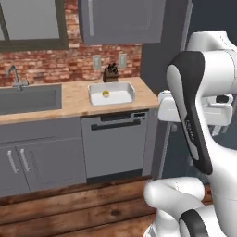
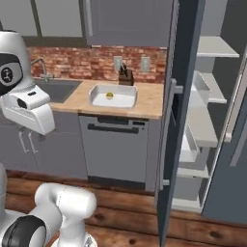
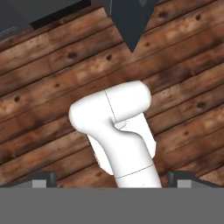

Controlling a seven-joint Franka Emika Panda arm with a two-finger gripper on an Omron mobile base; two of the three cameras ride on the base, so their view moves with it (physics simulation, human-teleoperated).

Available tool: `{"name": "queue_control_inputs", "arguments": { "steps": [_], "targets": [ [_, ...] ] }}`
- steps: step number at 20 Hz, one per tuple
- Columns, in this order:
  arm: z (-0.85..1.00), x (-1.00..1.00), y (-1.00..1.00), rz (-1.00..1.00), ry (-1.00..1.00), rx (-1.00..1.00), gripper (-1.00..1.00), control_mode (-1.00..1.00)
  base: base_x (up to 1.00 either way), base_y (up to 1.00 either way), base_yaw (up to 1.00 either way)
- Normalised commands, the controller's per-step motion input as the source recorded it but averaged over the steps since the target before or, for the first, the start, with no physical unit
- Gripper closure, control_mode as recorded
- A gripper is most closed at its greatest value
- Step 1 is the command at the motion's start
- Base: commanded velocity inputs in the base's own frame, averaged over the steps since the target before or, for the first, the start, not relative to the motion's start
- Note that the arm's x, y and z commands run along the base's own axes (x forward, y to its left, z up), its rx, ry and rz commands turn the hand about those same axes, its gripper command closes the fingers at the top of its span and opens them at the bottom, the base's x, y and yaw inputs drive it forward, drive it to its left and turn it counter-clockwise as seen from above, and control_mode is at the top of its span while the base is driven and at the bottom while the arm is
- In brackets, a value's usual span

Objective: Take the lemon and potato out of the freezer and place them in the tupperware container on the counter. Then put the tupperware containing the vegetables back in the freezer.

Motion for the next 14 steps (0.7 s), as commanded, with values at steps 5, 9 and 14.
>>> {"name": "queue_control_inputs", "arguments": {
  "steps": [5, 9, 14],
  "targets": [
    [0.0, 0.0, 0.0, 0.0, 0.0, 0.0, -1.0, 1.0, -0.61, -0.66, -0.21],
    [0.0, 0.0, 0.0, 0.0, 0.0, 0.0, -1.0, 1.0, -0.27, -1.0, 0.03],
    [0.0, 0.0, 0.0, 0.0, 0.0, 0.0, -1.0, 1.0, -0.11, -1.0, 0.18]
  ]
}}
